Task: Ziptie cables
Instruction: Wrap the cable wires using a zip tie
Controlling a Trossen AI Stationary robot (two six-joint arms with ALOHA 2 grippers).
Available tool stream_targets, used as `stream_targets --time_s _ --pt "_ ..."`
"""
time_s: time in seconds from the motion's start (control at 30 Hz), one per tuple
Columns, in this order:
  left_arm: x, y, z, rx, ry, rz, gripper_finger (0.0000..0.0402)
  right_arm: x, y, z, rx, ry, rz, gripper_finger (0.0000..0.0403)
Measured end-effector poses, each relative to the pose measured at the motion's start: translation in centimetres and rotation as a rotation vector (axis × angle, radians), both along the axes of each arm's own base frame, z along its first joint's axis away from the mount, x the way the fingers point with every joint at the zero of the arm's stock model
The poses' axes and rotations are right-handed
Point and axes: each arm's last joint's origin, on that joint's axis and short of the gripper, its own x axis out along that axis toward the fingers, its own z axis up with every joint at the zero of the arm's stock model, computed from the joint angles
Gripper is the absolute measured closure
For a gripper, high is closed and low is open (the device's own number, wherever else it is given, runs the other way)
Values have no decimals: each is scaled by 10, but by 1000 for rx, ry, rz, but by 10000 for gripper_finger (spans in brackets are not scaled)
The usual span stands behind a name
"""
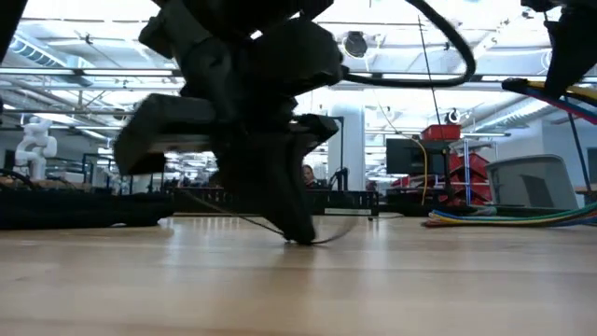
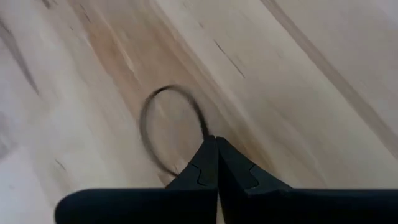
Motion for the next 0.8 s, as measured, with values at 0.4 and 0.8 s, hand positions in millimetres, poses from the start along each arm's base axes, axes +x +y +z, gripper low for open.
stream_targets --time_s 0.4,0.8 --pt "-12 8 26 -11 22 -135 401 7 8 -5 34 -61 13 391" --pt "-20 20 53 -17 15 -91 401 26 18 -18 110 -141 107 391"
